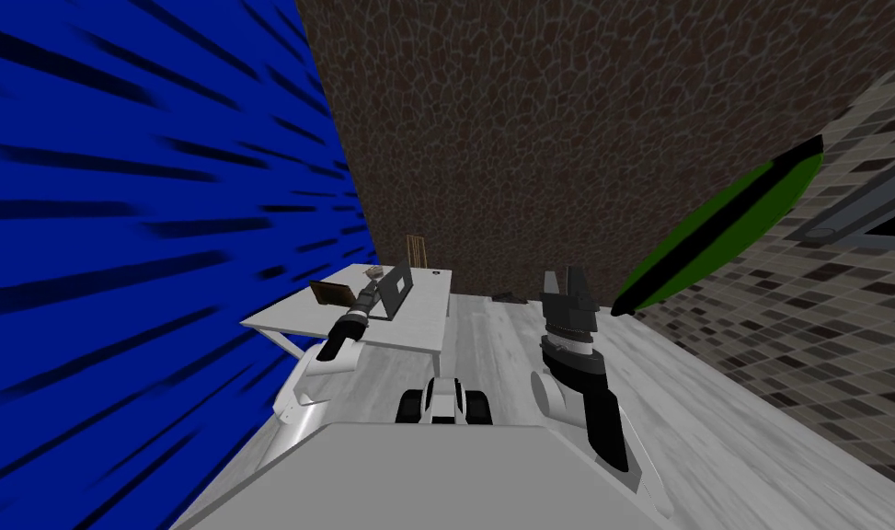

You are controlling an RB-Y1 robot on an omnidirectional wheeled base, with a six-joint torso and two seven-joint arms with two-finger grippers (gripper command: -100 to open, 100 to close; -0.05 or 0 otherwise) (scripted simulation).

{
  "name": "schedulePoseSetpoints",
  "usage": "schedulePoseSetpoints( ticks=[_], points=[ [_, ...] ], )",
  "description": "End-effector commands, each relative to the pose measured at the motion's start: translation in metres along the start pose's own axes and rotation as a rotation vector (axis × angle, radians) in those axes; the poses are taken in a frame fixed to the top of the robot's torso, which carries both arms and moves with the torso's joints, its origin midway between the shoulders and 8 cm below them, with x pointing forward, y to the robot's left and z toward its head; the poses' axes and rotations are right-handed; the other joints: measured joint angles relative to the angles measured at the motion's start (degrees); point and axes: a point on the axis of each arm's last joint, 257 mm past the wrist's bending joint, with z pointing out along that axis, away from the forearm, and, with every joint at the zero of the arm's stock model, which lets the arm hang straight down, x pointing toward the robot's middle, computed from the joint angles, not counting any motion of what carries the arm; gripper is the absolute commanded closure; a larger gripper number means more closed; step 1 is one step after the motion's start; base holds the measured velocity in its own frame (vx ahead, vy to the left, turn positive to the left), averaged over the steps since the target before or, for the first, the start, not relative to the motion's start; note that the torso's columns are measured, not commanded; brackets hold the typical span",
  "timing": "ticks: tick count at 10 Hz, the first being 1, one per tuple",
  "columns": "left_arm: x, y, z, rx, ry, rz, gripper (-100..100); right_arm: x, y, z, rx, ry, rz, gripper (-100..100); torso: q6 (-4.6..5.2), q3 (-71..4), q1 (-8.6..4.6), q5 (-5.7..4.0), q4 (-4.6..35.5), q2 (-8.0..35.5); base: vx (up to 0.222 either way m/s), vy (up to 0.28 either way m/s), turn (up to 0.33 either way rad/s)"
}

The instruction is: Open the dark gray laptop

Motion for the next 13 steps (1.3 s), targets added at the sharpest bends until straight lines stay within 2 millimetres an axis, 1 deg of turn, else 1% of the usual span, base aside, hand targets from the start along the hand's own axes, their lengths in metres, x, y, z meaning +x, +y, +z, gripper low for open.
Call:
schedulePoseSetpoints(
  ticks=[1, 3, 4, 5, 8, 13],
  points=[
    [0.000, 0.013, 0.004, -0.050, 0.003, 0.031, -100, 0.000, 0.000, 0.000, 0.000, 0.000, 0.000, 0, 0.00, -0.03, -0.02, 0.00, -0.01, -0.05, 0.034, -0.107, -0.006],
    [0.000, 0.012, 0.002, -0.040, 0.003, 0.024, -100, 0.000, 0.000, 0.000, 0.000, 0.000, 0.000, 0, -0.01, -0.06, 0.13, 0.03, -0.03, -0.09, 0.009, -0.030, 0.001],
    [0.000, 0.011, 0.002, -0.040, 0.003, 0.024, 100, 0.000, 0.000, 0.000, 0.000, 0.000, 0.000, 0, -0.01, -0.04, 0.19, 0.06, -0.02, -0.06, 0.000, 0.000, 0.000],
    [0.005, 0.011, 0.001, -0.064, 0.010, -0.050, 100, 0.000, 0.000, 0.000, 0.000, 0.000, 0.000, 0, 0.01, -0.04, 0.10, 0.03, -0.01, -0.06, 0.007, 0.074, 0.005],
    [0.012, 0.010, -0.002, -0.097, 0.024, -0.161, 100, 0.000, 0.000, 0.000, 0.000, 0.000, 0.000, 0, -0.07, -0.13, 0.39, 0.24, -0.18, -0.24, 0.011, 0.125, -0.026],
    [0.028, 0.006, -0.008, -0.151, 0.055, -0.344, 100, 0.000, 0.000, 0.000, 0.000, 0.000, 0.000, 0, 0.00, -0.14, 0.08, 0.13, -0.17, -0.22, 0.000, 0.106, 0.004]
  ],
)
